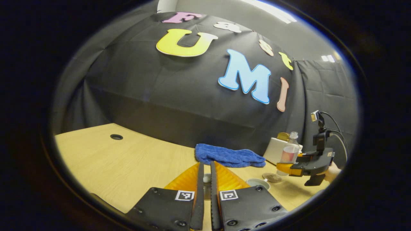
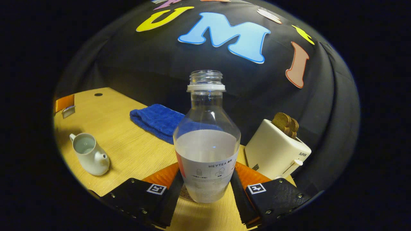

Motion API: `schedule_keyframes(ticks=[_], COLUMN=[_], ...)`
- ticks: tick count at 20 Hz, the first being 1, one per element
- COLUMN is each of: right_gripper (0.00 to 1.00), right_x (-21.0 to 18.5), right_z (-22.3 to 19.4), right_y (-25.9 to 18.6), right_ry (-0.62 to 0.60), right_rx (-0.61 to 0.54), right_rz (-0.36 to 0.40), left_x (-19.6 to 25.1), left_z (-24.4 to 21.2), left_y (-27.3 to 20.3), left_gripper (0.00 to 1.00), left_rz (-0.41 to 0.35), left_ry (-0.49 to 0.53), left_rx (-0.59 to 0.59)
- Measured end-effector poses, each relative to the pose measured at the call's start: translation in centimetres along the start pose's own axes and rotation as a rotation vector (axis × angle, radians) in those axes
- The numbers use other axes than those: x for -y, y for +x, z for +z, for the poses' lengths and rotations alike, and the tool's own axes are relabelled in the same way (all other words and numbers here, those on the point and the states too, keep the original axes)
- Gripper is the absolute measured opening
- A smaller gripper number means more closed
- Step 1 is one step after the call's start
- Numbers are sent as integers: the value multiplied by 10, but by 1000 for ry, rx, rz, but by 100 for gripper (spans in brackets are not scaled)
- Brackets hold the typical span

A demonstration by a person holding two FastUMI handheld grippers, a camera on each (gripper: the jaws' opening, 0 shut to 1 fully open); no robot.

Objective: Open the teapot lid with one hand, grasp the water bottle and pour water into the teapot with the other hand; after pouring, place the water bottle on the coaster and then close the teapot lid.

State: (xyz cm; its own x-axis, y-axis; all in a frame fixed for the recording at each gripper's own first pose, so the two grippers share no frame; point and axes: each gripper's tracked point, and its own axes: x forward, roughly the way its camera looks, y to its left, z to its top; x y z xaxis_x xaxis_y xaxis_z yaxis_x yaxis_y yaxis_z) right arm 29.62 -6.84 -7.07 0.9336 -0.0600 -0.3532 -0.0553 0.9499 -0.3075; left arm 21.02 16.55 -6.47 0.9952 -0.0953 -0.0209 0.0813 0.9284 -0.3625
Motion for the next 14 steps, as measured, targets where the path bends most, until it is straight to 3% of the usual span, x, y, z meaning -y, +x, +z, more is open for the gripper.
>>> schedule_keyframes(ticks=[9,14], right_gripper=[77,77], right_x=[-5,-5], right_z=[-5,-7], right_y=[20,21], right_ry=[208,240], right_rx=[6,8], right_rz=[57,58], left_x=[1,1], left_z=[1,1], left_y=[0,0], left_gripper=[18,18], left_rz=[-5,-6], left_ry=[6,9], left_rx=[-2,-4])
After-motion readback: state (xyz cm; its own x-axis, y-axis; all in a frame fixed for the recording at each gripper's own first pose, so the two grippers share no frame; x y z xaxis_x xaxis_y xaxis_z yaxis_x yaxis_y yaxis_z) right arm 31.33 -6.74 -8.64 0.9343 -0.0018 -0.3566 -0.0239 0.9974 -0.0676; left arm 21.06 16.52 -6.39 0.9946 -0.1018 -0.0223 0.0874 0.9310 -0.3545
